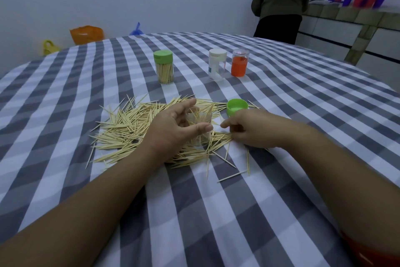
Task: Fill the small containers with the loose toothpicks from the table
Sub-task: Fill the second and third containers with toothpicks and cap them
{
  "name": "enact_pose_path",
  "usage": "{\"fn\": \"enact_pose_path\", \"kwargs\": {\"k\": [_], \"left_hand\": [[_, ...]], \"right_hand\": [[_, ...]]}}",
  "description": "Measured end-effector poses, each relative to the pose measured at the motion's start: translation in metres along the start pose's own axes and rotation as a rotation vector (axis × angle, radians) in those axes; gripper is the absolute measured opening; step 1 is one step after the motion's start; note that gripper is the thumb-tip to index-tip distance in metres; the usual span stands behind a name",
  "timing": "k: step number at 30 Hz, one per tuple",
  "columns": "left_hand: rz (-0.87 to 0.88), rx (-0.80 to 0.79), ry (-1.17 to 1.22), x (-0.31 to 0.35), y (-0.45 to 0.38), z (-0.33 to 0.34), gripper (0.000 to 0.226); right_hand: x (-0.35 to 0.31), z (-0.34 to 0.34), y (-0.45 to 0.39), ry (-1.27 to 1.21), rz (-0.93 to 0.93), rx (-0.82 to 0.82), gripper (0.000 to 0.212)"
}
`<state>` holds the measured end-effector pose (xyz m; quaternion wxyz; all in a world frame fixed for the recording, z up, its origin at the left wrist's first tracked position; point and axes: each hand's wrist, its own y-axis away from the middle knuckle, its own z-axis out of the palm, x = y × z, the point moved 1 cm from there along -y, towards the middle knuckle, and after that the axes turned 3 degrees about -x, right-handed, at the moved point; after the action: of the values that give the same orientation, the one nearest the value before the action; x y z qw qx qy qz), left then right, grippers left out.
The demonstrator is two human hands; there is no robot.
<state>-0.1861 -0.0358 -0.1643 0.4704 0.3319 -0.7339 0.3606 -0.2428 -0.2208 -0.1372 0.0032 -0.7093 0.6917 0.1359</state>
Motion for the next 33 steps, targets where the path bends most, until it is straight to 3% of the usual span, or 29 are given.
{"fn": "enact_pose_path", "kwargs": {"k": [4,14,18,25,28,31,33], "left_hand": [[-0.008,0.008,0.002,-0.001,0.000,0.000,0.090],[-0.019,0.003,0.024,-0.001,0.000,0.000,0.093],[-0.015,-0.003,0.026,-0.001,0.000,0.000,0.092],[0.000,0.004,-0.017,-0.001,-0.001,-0.001,0.091],[-0.002,0.003,-0.021,-0.001,0.000,-0.001,0.092],[-0.004,0.004,-0.002,0.000,0.000,0.001,0.090],[-0.003,0.001,0.003,0.000,0.000,0.002,0.091]], "right_hand": [[-0.008,0.004,0.004,0.010,-0.054,-0.055,0.052],[-0.013,0.012,-0.010,0.350,0.013,0.091,0.029],[-0.004,0.006,-0.007,0.318,0.038,0.093,0.017],[0.007,-0.010,0.005,-0.137,0.017,0.248,0.016],[0.005,-0.008,0.001,-0.549,-0.009,0.384,0.016],[-0.004,-0.003,-0.005,-1.108,-0.025,0.415,0.016],[-0.011,-0.001,-0.008,-1.349,-0.023,0.430,0.014]]}}
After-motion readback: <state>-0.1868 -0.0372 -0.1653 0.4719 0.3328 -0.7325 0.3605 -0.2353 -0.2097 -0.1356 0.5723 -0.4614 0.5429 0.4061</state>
